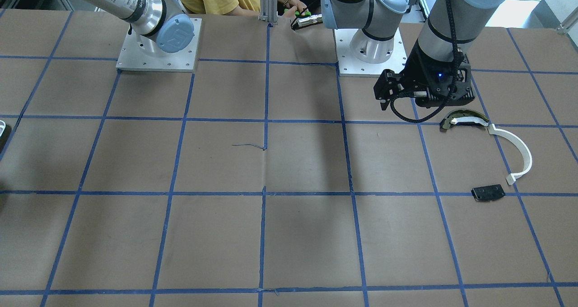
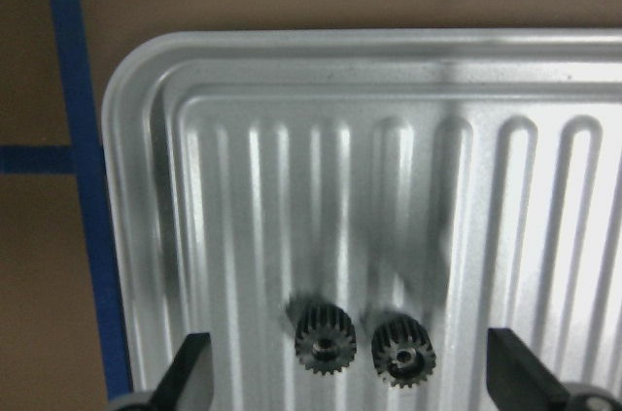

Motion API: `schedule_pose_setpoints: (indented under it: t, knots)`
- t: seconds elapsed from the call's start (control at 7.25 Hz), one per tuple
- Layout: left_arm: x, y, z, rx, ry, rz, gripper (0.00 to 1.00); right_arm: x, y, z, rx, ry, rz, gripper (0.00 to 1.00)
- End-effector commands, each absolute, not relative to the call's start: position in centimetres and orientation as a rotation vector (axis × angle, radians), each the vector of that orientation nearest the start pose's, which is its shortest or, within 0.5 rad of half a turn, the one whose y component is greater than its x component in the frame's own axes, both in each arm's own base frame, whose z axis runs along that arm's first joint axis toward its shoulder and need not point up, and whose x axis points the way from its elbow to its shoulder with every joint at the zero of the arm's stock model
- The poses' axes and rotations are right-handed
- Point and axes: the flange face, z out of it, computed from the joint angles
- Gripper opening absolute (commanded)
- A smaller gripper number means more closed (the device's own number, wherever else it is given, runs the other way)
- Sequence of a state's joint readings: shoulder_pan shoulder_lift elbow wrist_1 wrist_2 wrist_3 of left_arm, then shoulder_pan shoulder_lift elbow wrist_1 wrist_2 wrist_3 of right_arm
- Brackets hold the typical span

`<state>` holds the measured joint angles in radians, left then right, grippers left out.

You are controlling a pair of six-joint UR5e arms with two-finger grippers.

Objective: Place bearing gear from tray to pile

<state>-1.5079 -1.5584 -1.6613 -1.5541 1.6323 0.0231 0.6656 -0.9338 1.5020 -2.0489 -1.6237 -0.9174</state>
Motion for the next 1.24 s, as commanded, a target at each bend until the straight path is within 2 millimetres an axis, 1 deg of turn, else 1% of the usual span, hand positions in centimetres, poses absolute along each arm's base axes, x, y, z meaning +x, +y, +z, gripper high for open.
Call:
schedule_pose_setpoints:
  t: [0.0, 0.14, 0.28, 0.41, 0.55, 0.69, 0.83, 0.97, 1.1]
  knots:
    - [-9.7, -48.6, 45.2, -0.059, 3.082, 0.096, 1.0, -45.0, -51.6, 17.9, -0.181, 3.072, 0.134, 1.0]
    - [-9.7, -48.6, 45.2, -0.059, 3.084, 0.096, 1.0, -44.9, -51.7, 17.7, -0.38, 3.043, 0.111, 1.0]
    - [-9.7, -48.6, 45.2, -0.059, 3.082, 0.096, 1.0, -45.2, -51.9, 18.1, -0.513, 3.037, 0.093, 1.0]
    - [-9.7, -48.6, 45.1, -0.059, 3.082, 0.098, 1.0, -45.3, -52.0, 18.0, -0.675, 3.032, 0.06, 1.0]
    - [-9.7, -48.6, 45.1, -0.059, 3.082, 0.098, 1.0, -45.5, -52.1, 17.3, -0.805, 3.0, 0.054, 1.0]
    - [-9.7, -48.6, 45.2, -0.059, 3.082, 0.096, 1.0, -45.4, -52.1, 16.3, -0.859, 2.98, 0.056, 1.0]
    - [-9.7, -48.6, 45.1, -0.059, 3.081, 0.099, 1.0, -45.0, -51.8, 15.9, -0.861, 2.975, 0.053, 0.98]
    - [-9.7, -48.6, 45.1, -0.058, 3.079, 0.101, 1.0, -44.8, -51.7, 15.8, -0.869, 2.968, 0.061, 0.85]
    - [-9.7, -48.6, 45.1, -0.058, 3.079, 0.101, 1.0, -44.8, -51.5, 16.9, -0.883, 2.971, 0.071, 0.63]
